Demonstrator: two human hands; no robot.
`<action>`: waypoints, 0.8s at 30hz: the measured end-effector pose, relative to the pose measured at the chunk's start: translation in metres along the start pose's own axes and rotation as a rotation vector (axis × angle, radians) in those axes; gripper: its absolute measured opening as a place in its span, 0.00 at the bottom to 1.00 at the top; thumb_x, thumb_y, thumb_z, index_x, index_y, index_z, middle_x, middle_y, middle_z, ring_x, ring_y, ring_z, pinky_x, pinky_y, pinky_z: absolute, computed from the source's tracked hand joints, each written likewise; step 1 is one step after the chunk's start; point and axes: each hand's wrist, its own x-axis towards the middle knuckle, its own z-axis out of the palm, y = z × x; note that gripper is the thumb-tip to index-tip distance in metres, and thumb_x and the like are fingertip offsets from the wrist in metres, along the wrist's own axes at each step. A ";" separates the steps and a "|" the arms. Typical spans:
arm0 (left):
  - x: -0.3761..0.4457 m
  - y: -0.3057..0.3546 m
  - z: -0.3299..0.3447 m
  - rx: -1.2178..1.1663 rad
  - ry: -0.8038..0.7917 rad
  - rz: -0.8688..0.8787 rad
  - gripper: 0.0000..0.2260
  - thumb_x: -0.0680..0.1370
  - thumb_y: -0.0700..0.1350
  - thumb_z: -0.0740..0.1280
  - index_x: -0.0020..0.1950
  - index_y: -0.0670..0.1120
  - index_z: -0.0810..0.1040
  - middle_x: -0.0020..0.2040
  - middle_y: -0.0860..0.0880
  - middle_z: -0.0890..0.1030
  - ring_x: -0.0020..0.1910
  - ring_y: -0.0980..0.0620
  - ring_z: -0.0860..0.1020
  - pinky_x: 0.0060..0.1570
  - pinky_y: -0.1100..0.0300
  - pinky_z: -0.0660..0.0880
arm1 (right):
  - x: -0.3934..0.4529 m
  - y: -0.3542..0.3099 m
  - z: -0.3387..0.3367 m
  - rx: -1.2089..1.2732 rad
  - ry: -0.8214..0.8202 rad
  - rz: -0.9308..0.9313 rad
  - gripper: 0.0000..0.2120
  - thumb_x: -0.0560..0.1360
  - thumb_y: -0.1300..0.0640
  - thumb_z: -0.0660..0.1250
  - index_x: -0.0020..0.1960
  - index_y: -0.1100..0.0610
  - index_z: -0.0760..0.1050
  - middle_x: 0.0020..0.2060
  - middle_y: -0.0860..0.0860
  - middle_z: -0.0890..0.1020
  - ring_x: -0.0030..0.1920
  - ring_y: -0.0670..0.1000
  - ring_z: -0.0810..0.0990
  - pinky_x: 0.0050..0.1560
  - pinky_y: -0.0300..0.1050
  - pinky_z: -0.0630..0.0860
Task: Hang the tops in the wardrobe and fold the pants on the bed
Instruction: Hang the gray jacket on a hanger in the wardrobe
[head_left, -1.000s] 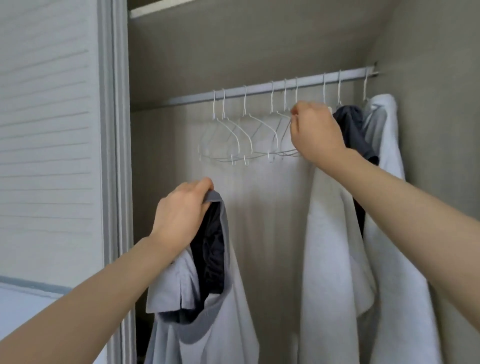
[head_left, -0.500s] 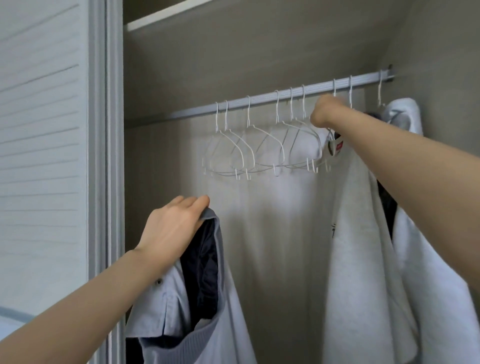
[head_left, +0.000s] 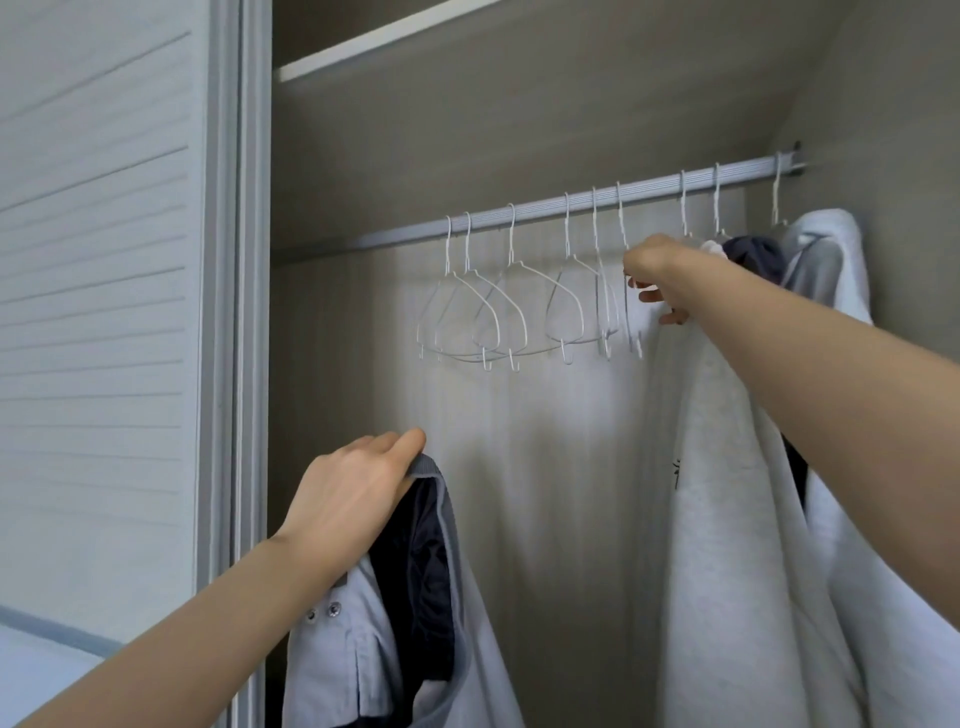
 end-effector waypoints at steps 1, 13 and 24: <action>0.000 0.000 0.000 0.009 -0.006 -0.001 0.06 0.81 0.50 0.60 0.53 0.48 0.69 0.46 0.51 0.77 0.44 0.47 0.77 0.34 0.53 0.73 | 0.000 -0.001 0.002 0.002 0.030 -0.024 0.08 0.76 0.59 0.55 0.47 0.59 0.72 0.47 0.56 0.76 0.45 0.55 0.74 0.40 0.51 0.74; -0.009 -0.013 0.020 -0.351 -0.256 -0.342 0.18 0.81 0.53 0.60 0.34 0.46 0.66 0.34 0.48 0.74 0.37 0.44 0.74 0.37 0.54 0.68 | -0.061 0.008 0.000 0.022 0.222 -0.267 0.15 0.76 0.58 0.56 0.60 0.65 0.68 0.41 0.55 0.71 0.50 0.57 0.71 0.47 0.44 0.63; -0.059 -0.004 -0.001 -0.882 -0.410 -0.740 0.07 0.76 0.45 0.69 0.42 0.41 0.78 0.37 0.42 0.75 0.37 0.48 0.73 0.38 0.57 0.67 | -0.194 0.063 0.021 0.298 -0.024 -0.116 0.06 0.77 0.64 0.55 0.48 0.53 0.65 0.41 0.51 0.65 0.40 0.48 0.63 0.32 0.40 0.57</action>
